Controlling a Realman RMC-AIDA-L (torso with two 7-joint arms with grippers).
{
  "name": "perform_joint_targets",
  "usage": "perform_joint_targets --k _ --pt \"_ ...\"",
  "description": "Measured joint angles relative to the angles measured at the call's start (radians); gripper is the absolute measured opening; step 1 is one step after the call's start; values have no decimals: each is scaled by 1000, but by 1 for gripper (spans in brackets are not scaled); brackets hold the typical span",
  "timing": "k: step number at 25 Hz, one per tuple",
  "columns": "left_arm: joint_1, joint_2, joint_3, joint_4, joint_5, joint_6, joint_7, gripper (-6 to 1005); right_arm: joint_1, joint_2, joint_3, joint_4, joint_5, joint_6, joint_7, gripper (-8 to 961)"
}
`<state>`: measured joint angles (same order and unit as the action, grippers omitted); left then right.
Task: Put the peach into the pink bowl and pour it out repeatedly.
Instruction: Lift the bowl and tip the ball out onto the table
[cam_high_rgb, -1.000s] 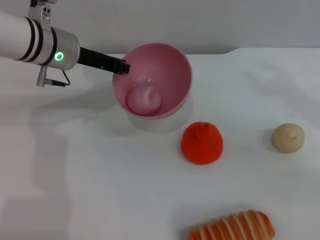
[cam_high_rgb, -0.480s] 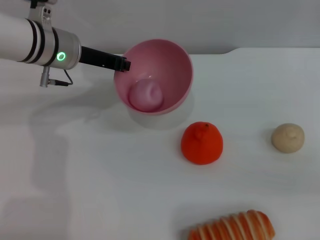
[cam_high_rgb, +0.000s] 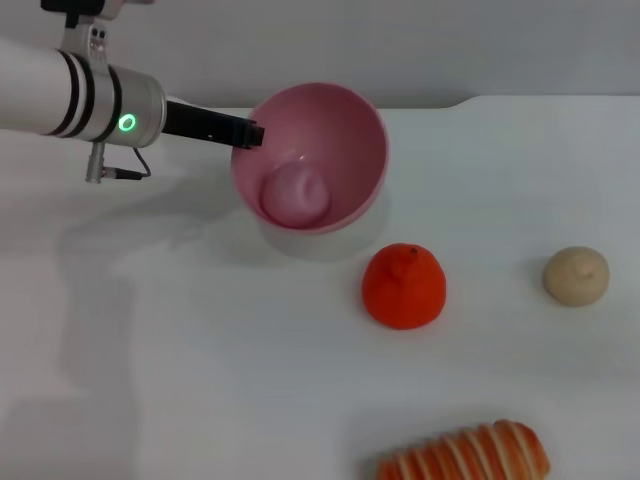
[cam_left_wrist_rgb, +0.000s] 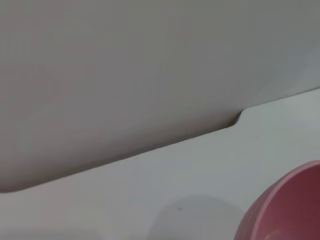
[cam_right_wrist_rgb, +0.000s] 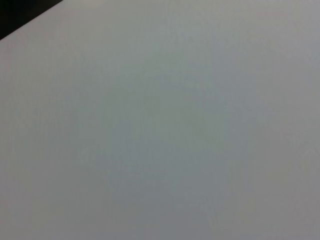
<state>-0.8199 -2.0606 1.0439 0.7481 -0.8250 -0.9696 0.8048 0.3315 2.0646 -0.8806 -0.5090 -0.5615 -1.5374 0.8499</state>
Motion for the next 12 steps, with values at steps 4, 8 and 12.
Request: perform_joint_targets --k 4,8,12 --pt "16 -1 1 -3 -10 13 1 93 7 -1 10 18 4 -3 -18 566" --pt "39 -1 13 -7 -64 16 19 94 31 -8 46 59 3 2 -37 566" --pt "70 -1 19 -9 -137 17 61 95 50 0 58 72 5 5 -98 566"
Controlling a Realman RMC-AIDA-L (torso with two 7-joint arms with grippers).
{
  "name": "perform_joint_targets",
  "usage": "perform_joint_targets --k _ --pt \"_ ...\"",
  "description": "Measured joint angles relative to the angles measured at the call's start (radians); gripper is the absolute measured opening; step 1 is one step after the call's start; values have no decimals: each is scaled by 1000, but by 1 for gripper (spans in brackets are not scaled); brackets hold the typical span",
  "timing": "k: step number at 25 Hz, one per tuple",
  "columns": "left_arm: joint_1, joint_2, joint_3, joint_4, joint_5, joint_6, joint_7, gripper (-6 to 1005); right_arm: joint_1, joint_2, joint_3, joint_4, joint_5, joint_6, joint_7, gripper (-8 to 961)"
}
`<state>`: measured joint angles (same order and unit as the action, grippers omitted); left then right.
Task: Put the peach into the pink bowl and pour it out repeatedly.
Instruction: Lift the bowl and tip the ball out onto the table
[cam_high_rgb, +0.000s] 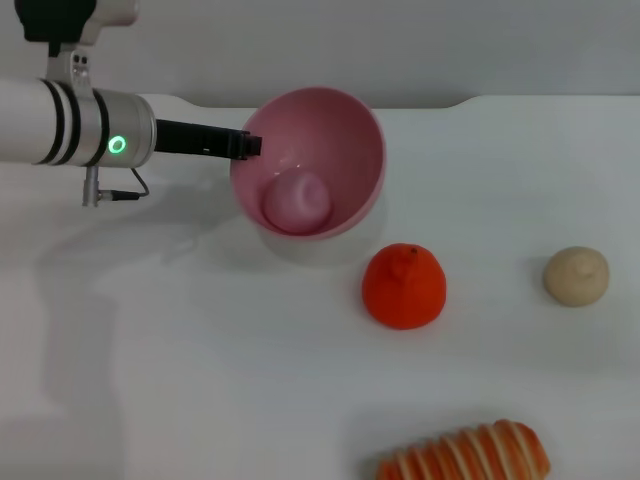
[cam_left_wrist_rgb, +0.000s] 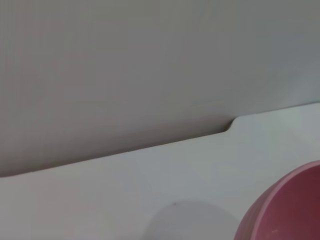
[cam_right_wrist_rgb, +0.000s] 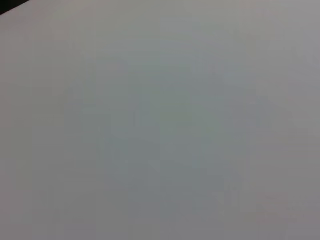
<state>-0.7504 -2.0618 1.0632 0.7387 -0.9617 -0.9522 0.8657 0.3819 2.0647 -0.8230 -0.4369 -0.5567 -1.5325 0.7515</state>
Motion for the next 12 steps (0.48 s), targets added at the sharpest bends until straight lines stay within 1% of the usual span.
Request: perform_joint_targets --k 3,12 --pt "11 1 3 -1 -21 -3 4 95 26 3 0 19 1 0 -19 566" --pt "21 3 28 -1 -31 2 4 96 67 3 1 42 2 18 -46 566"
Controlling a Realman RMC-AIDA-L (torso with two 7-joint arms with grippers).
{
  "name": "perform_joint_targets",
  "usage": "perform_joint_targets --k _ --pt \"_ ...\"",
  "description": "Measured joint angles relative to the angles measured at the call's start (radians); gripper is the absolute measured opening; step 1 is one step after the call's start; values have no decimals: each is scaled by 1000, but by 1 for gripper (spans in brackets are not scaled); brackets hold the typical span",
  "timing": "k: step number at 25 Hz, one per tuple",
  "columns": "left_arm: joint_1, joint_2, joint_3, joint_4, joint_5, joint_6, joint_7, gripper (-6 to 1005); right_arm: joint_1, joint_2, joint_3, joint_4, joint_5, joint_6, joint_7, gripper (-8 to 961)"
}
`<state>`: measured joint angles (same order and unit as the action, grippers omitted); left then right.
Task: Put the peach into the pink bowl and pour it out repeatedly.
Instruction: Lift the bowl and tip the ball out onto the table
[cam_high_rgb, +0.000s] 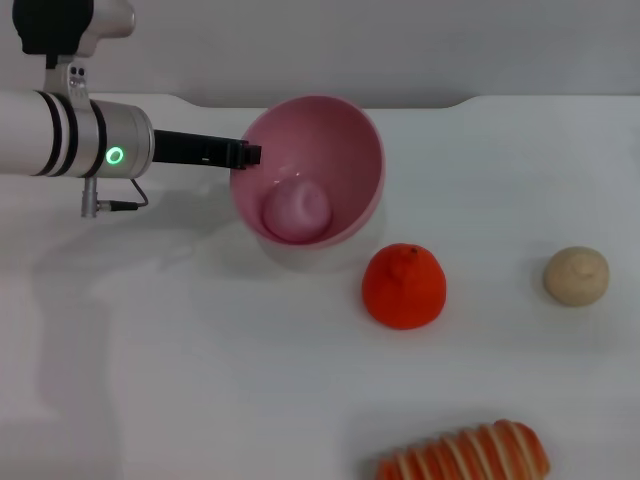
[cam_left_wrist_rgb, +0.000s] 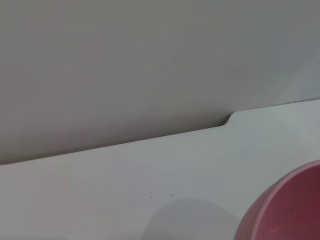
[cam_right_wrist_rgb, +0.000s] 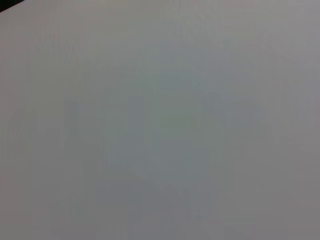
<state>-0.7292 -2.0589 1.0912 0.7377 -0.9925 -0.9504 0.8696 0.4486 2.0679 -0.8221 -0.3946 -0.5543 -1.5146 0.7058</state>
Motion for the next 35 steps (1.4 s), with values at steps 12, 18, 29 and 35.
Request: perform_joint_targets --k 12,18,29,35 --pt "2 -1 35 -1 -3 10 0 98 32 0 0 10 7 21 -11 566" --pt "4 -2 46 -1 -13 10 0 98 36 2 0 29 7 21 -11 565" --pt "9 -6 168 3 -226 40 145 100 27 5 -2 42 7 21 -10 565" --pt "19 -10 258 6 -401 114 241 101 11 4 5 42 7 17 -10 565"
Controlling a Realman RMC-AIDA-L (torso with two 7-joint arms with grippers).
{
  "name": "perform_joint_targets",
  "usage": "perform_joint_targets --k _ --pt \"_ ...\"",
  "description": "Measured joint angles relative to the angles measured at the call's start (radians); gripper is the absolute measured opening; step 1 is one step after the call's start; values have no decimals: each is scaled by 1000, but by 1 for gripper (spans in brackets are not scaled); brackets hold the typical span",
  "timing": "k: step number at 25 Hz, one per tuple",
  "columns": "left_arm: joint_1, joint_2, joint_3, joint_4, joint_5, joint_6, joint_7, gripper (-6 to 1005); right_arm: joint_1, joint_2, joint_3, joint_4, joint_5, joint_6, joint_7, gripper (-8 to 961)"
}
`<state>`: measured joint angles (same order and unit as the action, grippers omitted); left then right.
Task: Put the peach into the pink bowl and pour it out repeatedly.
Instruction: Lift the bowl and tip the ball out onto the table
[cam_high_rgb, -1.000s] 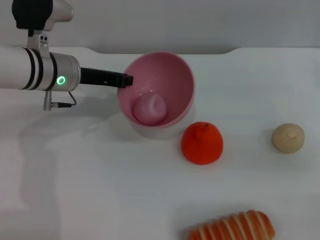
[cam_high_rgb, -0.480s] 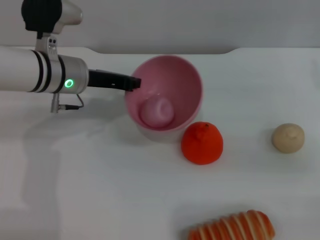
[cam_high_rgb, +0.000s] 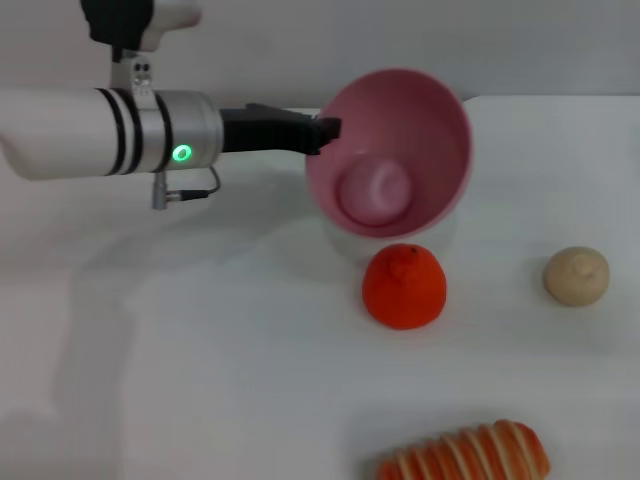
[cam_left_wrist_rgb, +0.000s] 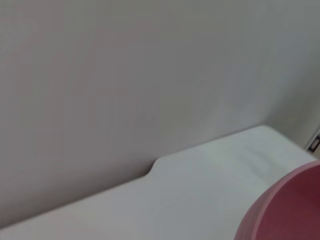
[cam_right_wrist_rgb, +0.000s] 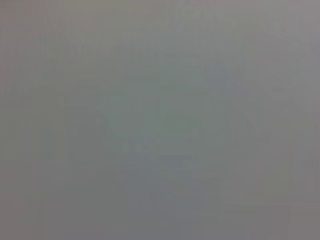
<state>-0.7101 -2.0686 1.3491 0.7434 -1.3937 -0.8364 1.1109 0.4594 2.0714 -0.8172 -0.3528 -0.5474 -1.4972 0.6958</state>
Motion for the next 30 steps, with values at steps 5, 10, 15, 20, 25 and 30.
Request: perform_joint_targets --k 5,10,15,20,25,30 --pt "3 -1 154 9 -163 131 83 101 -39 -1 39 -22 1 -10 2 565" --pt "5 -2 285 25 -280 288 139 102 -81 -2 117 -32 2 -23 7 565" --pt "8 -4 401 75 -331 450 159 103 -110 -6 154 -34 3 -35 9 565" --pt "12 -5 558 139 -346 610 159 103 -126 -7 173 -39 3 -35 9 565" --pt "22 -5 681 186 -343 755 160 104 -132 -15 174 -41 3 -35 11 565" --pt "53 -5 778 247 -332 878 160 105 -131 -20 175 -43 3 -35 11 564"
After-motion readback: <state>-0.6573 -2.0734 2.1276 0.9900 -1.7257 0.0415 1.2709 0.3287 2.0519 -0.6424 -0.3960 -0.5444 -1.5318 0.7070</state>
